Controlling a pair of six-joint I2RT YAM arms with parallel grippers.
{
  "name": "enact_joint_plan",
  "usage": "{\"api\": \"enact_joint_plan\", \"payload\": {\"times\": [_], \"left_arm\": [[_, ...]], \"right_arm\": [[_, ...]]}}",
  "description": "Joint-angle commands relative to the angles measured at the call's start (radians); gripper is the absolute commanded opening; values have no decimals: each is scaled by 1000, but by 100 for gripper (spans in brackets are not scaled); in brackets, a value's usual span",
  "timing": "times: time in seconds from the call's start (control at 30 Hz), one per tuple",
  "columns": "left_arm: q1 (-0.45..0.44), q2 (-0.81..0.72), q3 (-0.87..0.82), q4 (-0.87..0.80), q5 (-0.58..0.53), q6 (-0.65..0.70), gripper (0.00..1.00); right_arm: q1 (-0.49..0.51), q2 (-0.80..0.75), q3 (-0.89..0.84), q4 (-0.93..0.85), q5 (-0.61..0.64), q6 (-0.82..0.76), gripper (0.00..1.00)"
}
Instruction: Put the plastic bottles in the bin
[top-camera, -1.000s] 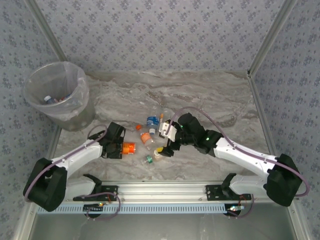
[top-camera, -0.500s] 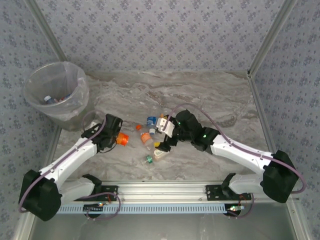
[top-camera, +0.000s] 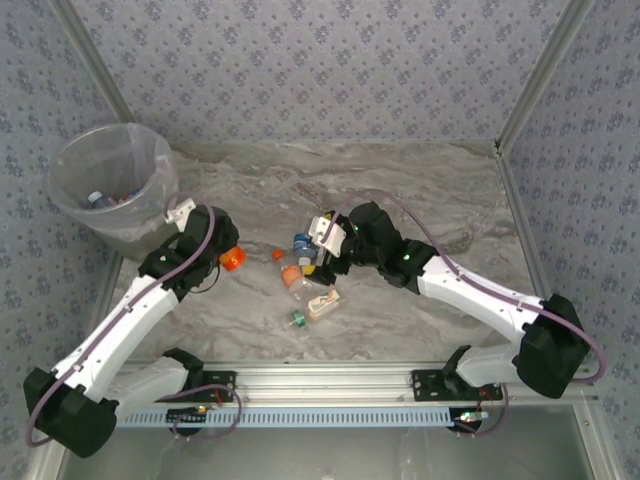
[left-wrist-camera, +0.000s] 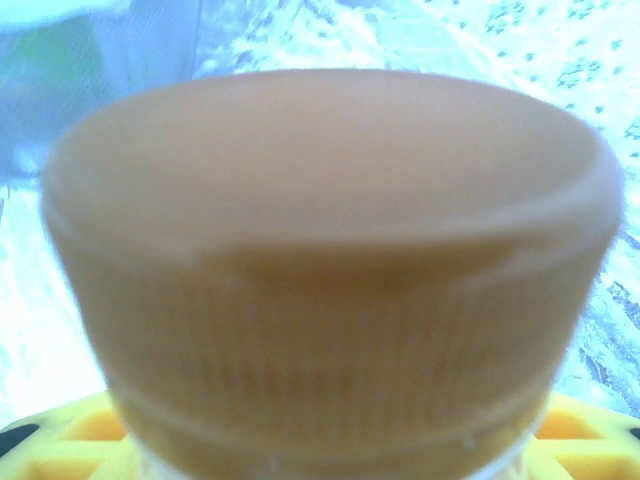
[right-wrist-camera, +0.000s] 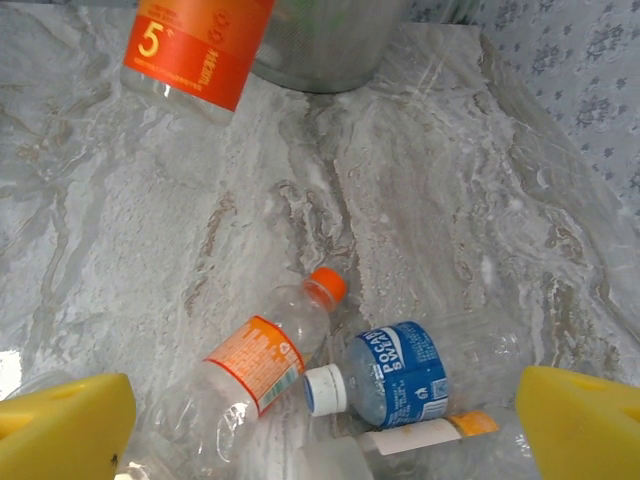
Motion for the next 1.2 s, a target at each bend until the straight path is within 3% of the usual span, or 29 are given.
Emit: {"api": "enact_joint_plan", "payload": {"times": [0.0, 0.27, 0.57, 0.83, 1.0, 1.17], "left_arm": [[3, -7, 86, -2, -19, 177, 0], [5, 62, 341, 29, -18, 427, 0], [68, 192, 548, 147, -86, 577, 0], [238, 269, 717, 133, -90, 704, 0], [381, 238, 650, 317, -89, 777, 0], [539, 257, 658, 332, -58, 778, 0]], "right_arm": [[-10, 18, 48, -14, -13, -16, 100], [-24, 27, 68, 52, 1, 44, 100], [-26, 27, 50, 125, 27, 102, 100], [-27, 29, 37, 127, 35, 99, 100], [-28, 24, 37, 124, 36, 101, 100], [-28, 20, 30, 113, 47, 102, 100]]}}
